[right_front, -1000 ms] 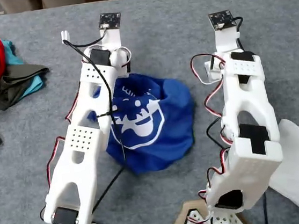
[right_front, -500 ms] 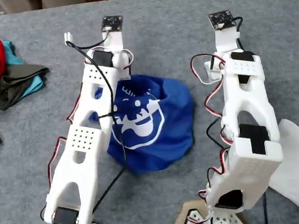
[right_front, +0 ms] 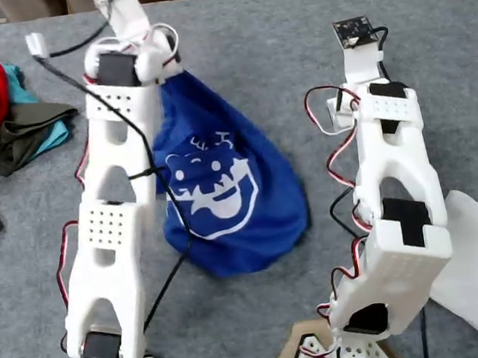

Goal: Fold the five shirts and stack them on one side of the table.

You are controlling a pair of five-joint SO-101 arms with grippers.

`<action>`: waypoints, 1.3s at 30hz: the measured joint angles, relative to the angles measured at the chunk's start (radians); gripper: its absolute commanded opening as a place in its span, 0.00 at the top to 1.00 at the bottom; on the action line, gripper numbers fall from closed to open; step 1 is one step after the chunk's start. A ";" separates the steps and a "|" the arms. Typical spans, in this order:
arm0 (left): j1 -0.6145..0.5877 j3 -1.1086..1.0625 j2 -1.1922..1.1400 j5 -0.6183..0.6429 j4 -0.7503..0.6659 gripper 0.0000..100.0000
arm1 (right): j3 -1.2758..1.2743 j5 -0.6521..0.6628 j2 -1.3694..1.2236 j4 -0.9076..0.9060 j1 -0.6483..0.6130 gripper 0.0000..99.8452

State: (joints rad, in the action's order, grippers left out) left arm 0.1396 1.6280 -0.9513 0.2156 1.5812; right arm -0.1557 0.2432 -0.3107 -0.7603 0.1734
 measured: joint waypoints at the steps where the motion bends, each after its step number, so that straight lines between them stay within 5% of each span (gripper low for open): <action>1: 0.000 0.000 0.029 -0.008 0.032 0.98 | 0.000 0.000 0.000 0.000 0.000 0.92; 13: -0.199 0.002 0.408 -0.058 0.124 0.98 | 0.160 0.163 0.152 -0.374 -0.092 0.91; 20: -0.353 -0.055 0.600 -0.137 0.169 0.98 | 0.310 0.226 0.173 -0.652 -0.282 0.76; 32: -0.456 -0.861 0.813 -0.422 0.169 0.98 | 0.514 0.226 -0.161 -0.707 -0.618 0.76; 39: -0.540 -1.056 0.818 -0.562 0.167 0.98 | 0.697 0.224 -0.446 -0.779 -0.663 0.84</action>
State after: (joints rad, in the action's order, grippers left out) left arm -0.4005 0.5723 -0.1335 -0.3460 1.7484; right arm 0.5409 0.4672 -0.7572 -1.5397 -0.4895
